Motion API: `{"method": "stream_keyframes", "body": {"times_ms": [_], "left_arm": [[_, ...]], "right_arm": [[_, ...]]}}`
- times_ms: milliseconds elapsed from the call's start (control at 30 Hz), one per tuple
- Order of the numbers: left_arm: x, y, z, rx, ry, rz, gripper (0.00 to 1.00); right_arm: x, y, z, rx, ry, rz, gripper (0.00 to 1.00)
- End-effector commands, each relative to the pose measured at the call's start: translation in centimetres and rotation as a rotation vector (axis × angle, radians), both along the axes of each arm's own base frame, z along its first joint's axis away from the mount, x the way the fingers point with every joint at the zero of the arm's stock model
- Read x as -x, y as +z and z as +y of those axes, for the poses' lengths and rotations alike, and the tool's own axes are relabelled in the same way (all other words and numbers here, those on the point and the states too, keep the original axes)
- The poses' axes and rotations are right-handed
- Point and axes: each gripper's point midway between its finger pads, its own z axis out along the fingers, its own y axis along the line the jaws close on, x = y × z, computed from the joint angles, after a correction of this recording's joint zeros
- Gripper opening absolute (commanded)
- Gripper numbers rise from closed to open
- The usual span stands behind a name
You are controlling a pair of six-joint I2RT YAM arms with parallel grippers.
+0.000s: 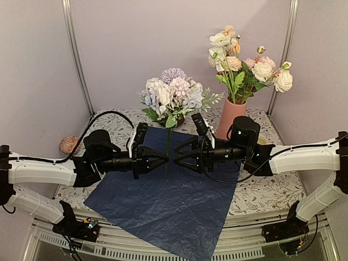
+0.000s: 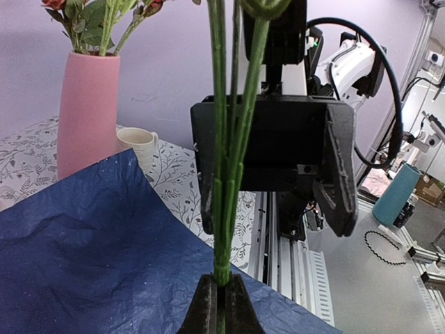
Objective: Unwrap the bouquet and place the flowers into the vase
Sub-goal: Pass from the left arm to the right
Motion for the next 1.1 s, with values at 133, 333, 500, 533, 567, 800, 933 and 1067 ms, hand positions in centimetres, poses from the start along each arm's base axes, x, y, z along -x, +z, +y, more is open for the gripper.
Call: {"method": "stream_keyframes", "body": {"times_ms": [133,333,500,533,567,800,933,1067], "left_arm": [[0.3,1.4,-0.4,0.041,-0.026,-0.038,0.0],[0.4,1.3,-0.5,0.042,-0.036,-0.034,0.0],[0.7,1.3,-0.5,0.043,-0.049,-0.029,0.0],[0.8,1.3,-0.5,0.044,-0.052,-0.029,0.0],[0.9,1.4,-0.5,0.047,-0.057,-0.03,0.0],[1.3,1.3,-0.8,0.056,-0.088,-0.023,0.0],[1.4,1.1,-0.9,0.051,-0.1,-0.019,0.0],[1.5,1.0,-1.1,0.049,-0.109,-0.019,0.0]], "right_arm": [[-0.1,1.3,0.7,-0.034,0.044,0.021,0.56],[-0.1,1.7,1.1,-0.043,0.065,0.03,0.5],[-0.8,2.3,1.0,-0.059,0.022,0.027,0.44],[-1.0,2.5,0.9,-0.064,0.01,0.024,0.43],[-1.1,2.6,0.9,-0.069,0.003,0.02,0.41],[-1.8,3.6,1.0,-0.107,-0.014,0.001,0.34],[-1.8,3.6,1.3,-0.105,-0.001,0.0,0.29],[-1.8,3.4,1.5,-0.102,0.009,0.005,0.27]]}}
